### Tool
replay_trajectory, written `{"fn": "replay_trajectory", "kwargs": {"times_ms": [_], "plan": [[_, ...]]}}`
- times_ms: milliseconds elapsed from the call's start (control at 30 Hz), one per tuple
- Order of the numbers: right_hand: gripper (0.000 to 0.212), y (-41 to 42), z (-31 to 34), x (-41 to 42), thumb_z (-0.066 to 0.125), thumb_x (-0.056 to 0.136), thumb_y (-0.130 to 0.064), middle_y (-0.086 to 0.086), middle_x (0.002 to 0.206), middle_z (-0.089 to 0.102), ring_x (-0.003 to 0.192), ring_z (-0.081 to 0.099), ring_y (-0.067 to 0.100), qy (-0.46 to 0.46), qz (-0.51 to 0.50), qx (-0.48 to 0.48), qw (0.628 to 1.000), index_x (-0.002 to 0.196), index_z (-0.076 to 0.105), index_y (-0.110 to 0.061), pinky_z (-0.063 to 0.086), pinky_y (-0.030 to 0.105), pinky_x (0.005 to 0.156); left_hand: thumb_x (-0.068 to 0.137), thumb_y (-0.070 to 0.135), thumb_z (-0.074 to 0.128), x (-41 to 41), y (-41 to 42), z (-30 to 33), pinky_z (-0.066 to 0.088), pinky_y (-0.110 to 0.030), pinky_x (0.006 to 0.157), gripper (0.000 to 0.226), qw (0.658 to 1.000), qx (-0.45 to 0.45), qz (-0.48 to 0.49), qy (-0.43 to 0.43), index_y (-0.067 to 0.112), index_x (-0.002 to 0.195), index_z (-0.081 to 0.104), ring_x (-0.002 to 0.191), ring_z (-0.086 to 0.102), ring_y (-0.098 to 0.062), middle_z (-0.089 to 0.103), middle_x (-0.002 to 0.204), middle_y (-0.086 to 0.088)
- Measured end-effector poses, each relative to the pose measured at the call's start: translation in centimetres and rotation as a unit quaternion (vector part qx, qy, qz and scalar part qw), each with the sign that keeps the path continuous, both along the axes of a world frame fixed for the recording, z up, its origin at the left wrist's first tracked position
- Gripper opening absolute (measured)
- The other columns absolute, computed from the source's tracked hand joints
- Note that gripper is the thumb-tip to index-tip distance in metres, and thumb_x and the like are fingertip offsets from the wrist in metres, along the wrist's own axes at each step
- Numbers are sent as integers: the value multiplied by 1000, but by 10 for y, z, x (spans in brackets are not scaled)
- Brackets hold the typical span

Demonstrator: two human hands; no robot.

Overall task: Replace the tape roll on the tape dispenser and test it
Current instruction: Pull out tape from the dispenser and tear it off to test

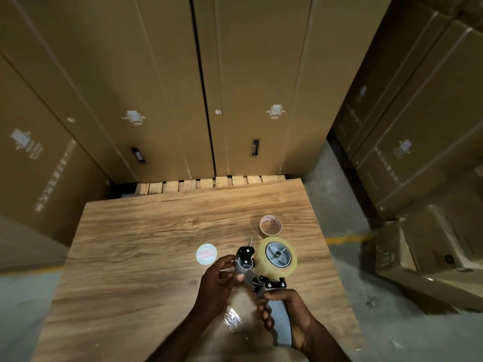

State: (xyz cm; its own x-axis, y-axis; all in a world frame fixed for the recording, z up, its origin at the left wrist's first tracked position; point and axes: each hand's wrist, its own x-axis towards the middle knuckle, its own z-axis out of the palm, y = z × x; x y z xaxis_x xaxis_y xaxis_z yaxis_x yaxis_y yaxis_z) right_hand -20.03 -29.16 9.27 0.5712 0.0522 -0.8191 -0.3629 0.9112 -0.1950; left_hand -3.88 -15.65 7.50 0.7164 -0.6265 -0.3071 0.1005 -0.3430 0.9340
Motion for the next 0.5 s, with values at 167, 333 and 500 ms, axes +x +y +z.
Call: {"fn": "replay_trajectory", "kwargs": {"times_ms": [167, 333, 500], "plan": [[13, -13, -30, 11, 60, 82, -15, 18, 61, 54, 38, 50, 24, 24, 49, -3, 999, 76, 59, -3, 44, 25, 36, 64, 36, 83, -2, 13, -25, 54, -18, 79, 59, 999, 31, 2, 20, 28, 119, 61, 87, 67, -8, 69, 105, 5], [13, -11, -59, 23, 56, 82, -17, 14, 62, 50, 42, 45, 23, 47, 91, -57, 993, 76, 56, -5, 37, 25, 40, 65, 48, 80, -7, 40, -49, 58, -31, 85, 60, 997, 77, 7, -10, 33, 120, 62, 93, 72, -15, 72, 109, 0], [20, -5, -75, 31, 65, 69, -16, 19, 62, 51, 47, 48, 27, 62, 135, -85, 985, 80, 55, -3, 35, 27, 45, 78, 19, 84, -5, 62, -64, 56, -19, 81, 48, 993, 114, 14, -36, 30, 120, 63, 92, 73, -14, 73, 110, 0]]}}
